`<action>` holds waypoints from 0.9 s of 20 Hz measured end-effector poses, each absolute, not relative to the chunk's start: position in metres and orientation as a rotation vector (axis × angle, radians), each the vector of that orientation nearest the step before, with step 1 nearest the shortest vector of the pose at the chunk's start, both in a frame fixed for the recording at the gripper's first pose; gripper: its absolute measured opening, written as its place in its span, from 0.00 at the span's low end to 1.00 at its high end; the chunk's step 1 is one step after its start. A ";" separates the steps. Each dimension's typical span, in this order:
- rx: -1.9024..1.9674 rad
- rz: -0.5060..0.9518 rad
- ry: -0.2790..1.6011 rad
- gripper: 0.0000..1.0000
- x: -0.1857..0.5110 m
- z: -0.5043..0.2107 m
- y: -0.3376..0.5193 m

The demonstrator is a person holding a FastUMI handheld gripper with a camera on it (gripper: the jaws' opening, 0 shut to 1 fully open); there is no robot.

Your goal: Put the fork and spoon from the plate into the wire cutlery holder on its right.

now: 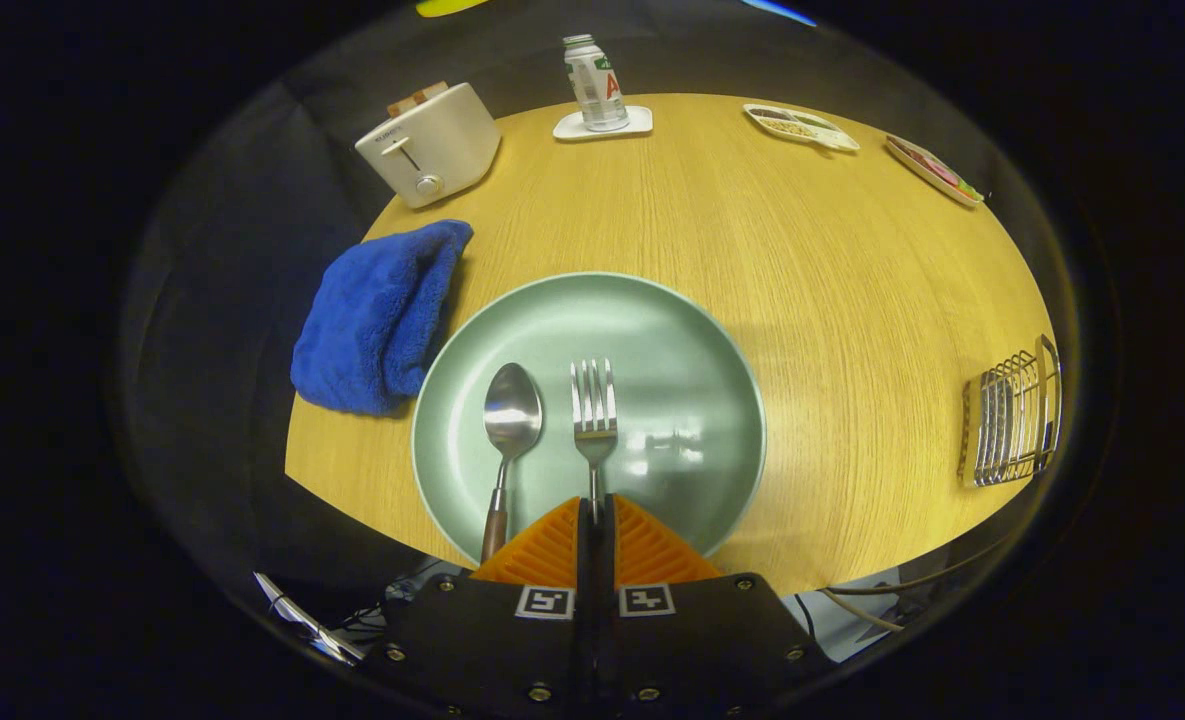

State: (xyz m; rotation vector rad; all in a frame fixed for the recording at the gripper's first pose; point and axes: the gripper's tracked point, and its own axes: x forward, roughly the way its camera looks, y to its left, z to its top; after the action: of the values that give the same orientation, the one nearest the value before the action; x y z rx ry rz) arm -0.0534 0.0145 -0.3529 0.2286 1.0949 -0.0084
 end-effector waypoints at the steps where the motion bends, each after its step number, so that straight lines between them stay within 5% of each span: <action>1: 0.230 -0.014 1.087 0.02 -0.052 -0.352 0.013; 13: 0.354 -0.005 0.982 0.00 -0.041 -0.315 0.009; 18: 0.441 -0.121 0.853 0.00 -0.035 -0.268 -0.045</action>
State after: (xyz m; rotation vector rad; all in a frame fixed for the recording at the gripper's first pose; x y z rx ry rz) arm -0.0353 -0.0449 -0.2679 0.4408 0.8534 -0.1210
